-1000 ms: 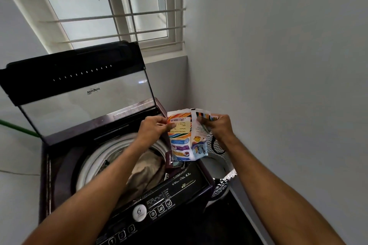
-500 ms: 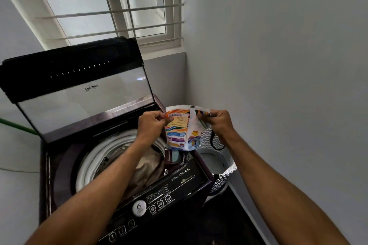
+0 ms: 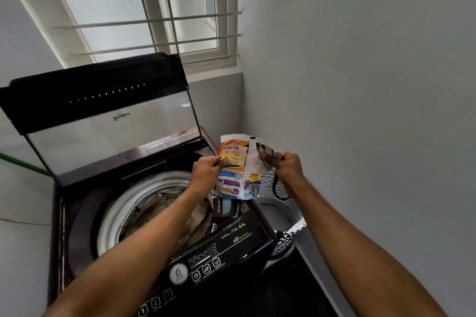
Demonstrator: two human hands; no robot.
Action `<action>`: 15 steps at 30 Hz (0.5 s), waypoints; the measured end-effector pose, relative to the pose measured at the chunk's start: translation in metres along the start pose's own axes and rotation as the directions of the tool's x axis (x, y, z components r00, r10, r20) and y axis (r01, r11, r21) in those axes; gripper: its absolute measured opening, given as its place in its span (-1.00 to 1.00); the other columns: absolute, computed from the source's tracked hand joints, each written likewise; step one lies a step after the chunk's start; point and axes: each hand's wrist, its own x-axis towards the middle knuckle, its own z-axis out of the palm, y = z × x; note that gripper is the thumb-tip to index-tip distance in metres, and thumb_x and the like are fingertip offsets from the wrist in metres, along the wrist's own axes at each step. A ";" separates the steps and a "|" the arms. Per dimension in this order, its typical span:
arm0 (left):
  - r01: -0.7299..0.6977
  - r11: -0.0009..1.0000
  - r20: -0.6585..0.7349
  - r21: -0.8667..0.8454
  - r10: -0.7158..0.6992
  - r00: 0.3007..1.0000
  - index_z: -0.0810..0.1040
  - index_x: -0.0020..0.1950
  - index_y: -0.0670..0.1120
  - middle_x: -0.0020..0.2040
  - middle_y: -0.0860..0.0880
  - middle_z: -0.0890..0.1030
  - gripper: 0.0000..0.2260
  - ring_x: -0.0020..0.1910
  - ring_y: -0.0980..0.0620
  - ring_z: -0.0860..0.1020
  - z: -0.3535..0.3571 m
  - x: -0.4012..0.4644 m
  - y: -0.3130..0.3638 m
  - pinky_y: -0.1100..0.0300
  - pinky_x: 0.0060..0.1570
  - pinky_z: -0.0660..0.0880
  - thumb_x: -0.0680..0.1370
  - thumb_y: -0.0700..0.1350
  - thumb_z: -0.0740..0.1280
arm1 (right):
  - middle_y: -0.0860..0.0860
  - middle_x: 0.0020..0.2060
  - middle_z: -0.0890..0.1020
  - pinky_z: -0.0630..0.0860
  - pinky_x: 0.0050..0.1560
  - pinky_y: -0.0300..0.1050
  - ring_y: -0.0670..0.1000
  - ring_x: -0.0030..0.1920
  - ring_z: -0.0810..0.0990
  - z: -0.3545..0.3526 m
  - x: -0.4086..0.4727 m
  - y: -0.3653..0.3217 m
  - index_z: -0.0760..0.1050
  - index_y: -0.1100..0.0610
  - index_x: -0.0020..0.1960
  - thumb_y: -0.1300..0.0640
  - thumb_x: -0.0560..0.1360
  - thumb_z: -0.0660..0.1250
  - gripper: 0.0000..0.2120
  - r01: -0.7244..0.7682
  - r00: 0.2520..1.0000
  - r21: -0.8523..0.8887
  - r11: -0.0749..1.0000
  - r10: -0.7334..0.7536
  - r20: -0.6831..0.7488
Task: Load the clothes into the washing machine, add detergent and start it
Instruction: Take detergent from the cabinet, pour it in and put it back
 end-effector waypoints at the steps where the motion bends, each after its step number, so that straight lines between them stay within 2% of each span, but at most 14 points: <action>1: -0.026 1.000 -0.029 -0.003 0.025 0.999 0.68 -0.11 -0.02 -0.23 0.08 0.71 -0.89 -0.25 0.13 0.70 0.002 0.000 0.007 0.25 -0.23 0.62 0.57 -0.05 0.39 | 0.10 -0.22 0.70 0.65 -0.20 -0.06 0.06 -0.22 0.64 -0.001 0.002 -0.003 0.66 0.22 -0.14 0.08 0.36 0.56 -0.78 0.016 1.000 0.013 1.000 -0.016 -0.008; 4: -0.064 0.997 -0.117 -0.041 0.059 0.991 0.69 -0.10 -0.04 -0.24 0.06 0.71 -0.89 -0.28 0.12 0.70 0.004 0.003 0.024 0.27 -0.27 0.60 0.56 -0.04 0.41 | 0.13 -0.10 0.71 0.64 -0.17 -0.06 0.04 -0.16 0.67 -0.004 0.008 -0.013 0.63 0.21 -0.02 0.06 0.38 0.55 -0.72 0.048 0.999 0.036 0.998 -0.048 0.012; 6: -0.062 0.996 -0.191 -0.057 0.050 0.980 0.70 -0.05 -0.10 -0.21 0.01 0.72 -0.84 -0.27 0.10 0.70 0.000 0.007 0.033 0.21 -0.25 0.63 0.55 -0.02 0.41 | 0.17 0.00 0.70 0.60 -0.24 -0.18 0.03 -0.13 0.69 -0.006 0.010 -0.019 0.55 0.24 0.11 0.09 0.39 0.54 -0.61 0.021 0.997 0.027 0.999 -0.023 0.073; 8: -0.060 0.993 -0.233 -0.103 0.035 0.972 0.70 -0.01 -0.14 -0.16 -0.04 0.73 -0.81 -0.24 0.04 0.71 -0.008 0.011 0.043 0.10 -0.19 0.66 0.55 -0.02 0.41 | 0.11 0.03 0.67 0.55 -0.32 -0.30 -0.04 -0.12 0.68 -0.004 0.010 -0.018 0.44 0.21 0.21 0.12 0.39 0.55 -0.53 -0.038 0.988 -0.008 0.999 0.039 0.151; 9: -0.068 0.989 -0.234 -0.129 0.036 0.972 0.69 0.00 -0.15 -0.15 -0.06 0.73 -0.81 -0.23 0.02 0.71 -0.013 0.011 0.049 0.07 -0.17 0.66 0.56 -0.03 0.41 | 0.09 0.06 0.66 0.57 -0.29 -0.31 -0.04 -0.08 0.68 -0.002 0.010 -0.015 0.41 0.18 0.24 0.14 0.38 0.56 -0.48 -0.054 0.978 -0.012 0.998 0.055 0.201; 12: -0.125 0.976 -0.236 -0.176 0.081 0.968 0.69 0.00 -0.16 -0.12 -0.07 0.73 -0.81 -0.20 0.00 0.72 -0.027 0.011 0.073 0.02 -0.13 0.66 0.55 -0.05 0.41 | 0.11 0.17 0.65 0.63 0.07 -0.04 0.09 0.13 0.66 0.012 0.019 -0.008 0.38 0.14 0.33 0.19 0.30 0.62 -0.31 -0.050 0.915 -0.020 0.999 0.054 0.399; 15: -0.212 0.965 -0.295 -0.153 0.160 0.942 0.69 0.00 -0.15 -0.12 -0.07 0.74 -0.82 -0.18 -0.02 0.72 -0.044 0.007 0.096 -0.04 -0.11 0.67 0.53 -0.05 0.43 | 0.07 0.12 0.68 0.62 0.03 -0.07 0.10 0.14 0.65 0.032 0.025 -0.028 0.39 0.15 0.31 0.30 0.31 0.59 -0.35 0.048 0.858 -0.001 0.999 -0.040 0.512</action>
